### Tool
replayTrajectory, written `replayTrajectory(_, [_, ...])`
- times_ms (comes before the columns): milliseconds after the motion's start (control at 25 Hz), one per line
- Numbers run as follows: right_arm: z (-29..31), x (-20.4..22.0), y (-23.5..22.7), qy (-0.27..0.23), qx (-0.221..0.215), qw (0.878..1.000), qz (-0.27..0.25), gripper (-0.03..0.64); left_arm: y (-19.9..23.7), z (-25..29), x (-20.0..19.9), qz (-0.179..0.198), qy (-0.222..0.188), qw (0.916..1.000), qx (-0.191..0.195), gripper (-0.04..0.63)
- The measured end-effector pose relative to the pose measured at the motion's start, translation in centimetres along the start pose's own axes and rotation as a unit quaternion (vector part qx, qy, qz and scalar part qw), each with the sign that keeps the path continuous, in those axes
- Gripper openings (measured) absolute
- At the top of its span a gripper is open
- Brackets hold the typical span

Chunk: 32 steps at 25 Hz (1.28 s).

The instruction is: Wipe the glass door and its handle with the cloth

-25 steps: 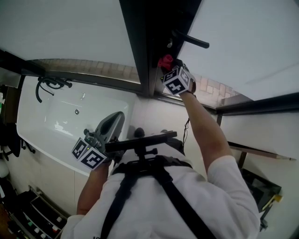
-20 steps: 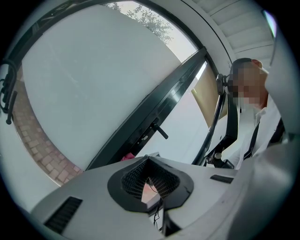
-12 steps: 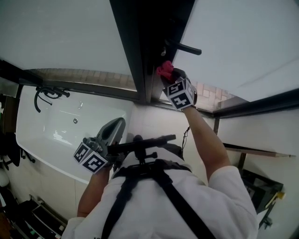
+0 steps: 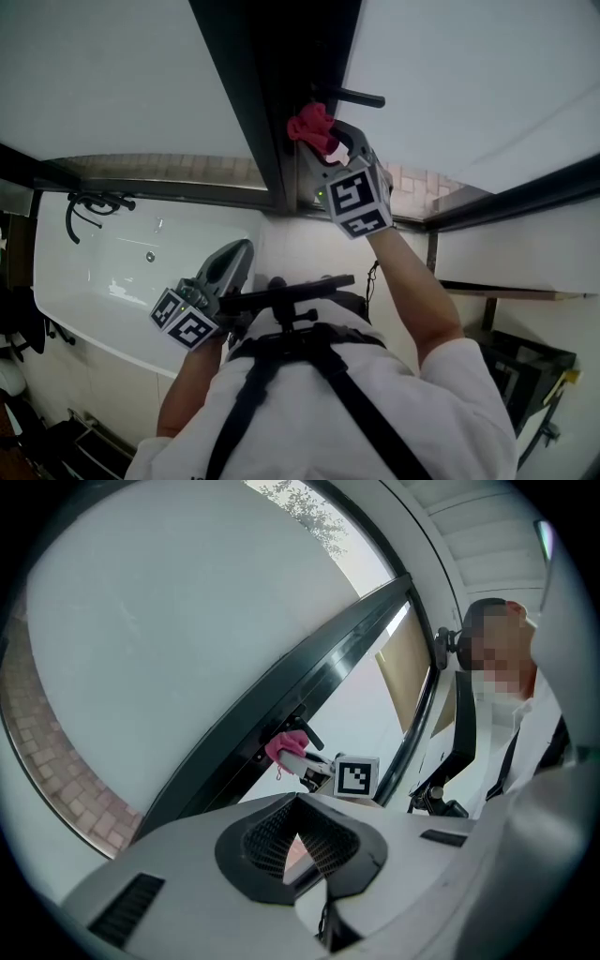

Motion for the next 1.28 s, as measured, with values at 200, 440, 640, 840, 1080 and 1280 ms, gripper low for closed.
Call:
replayTrajectory(200, [-0.3, -4.5, -0.2, -0.067, 0.017, 0.998, -0.008, 0.170, 0.1, -0.2, 0.0, -0.003, -0.002, 1.0000, -0.002, 0.002])
replayTrajectory(440, [2.1, -4.0, -0.3, -0.063, 0.025, 0.998, -0.008, 0.170, 0.2, -0.7, 0.1, -0.003, -0.007, 0.9999, -0.008, 0.002])
replayTrajectory(640, [2.9, -1.7, 0.3, -0.043, 0.022, 0.999, -0.010, 0.170, 0.5, -1.1, 0.1, -0.005, -0.010, 0.9998, -0.017, 0.002])
replayTrajectory(840, [3.4, -0.3, 1.2, -0.033, 0.024, 0.999, -0.025, 0.169, 0.6, -1.4, 0.1, -0.007, -0.009, 0.9997, -0.020, 0.002])
replayTrajectory(1080, [4.6, 2.3, 1.8, -0.004, 0.014, 0.999, -0.042, 0.170, 0.8, -1.3, 0.1, -0.008, -0.005, 0.9997, -0.023, 0.002])
replayTrajectory(1280, [4.8, 4.1, 2.3, 0.016, 0.006, 0.998, -0.064, 0.170, 0.7, -1.3, 0.1, -0.006, -0.004, 0.9996, -0.027, 0.002])
Point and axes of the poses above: the fingertips, and each gripper's own axes: z forward along the fingers, y to its left, x out of its underside, the point moved 5 cm from there along -z, backward along the fingers, and after that the axes turned 4 degrees about x, right-handed, at the moved point
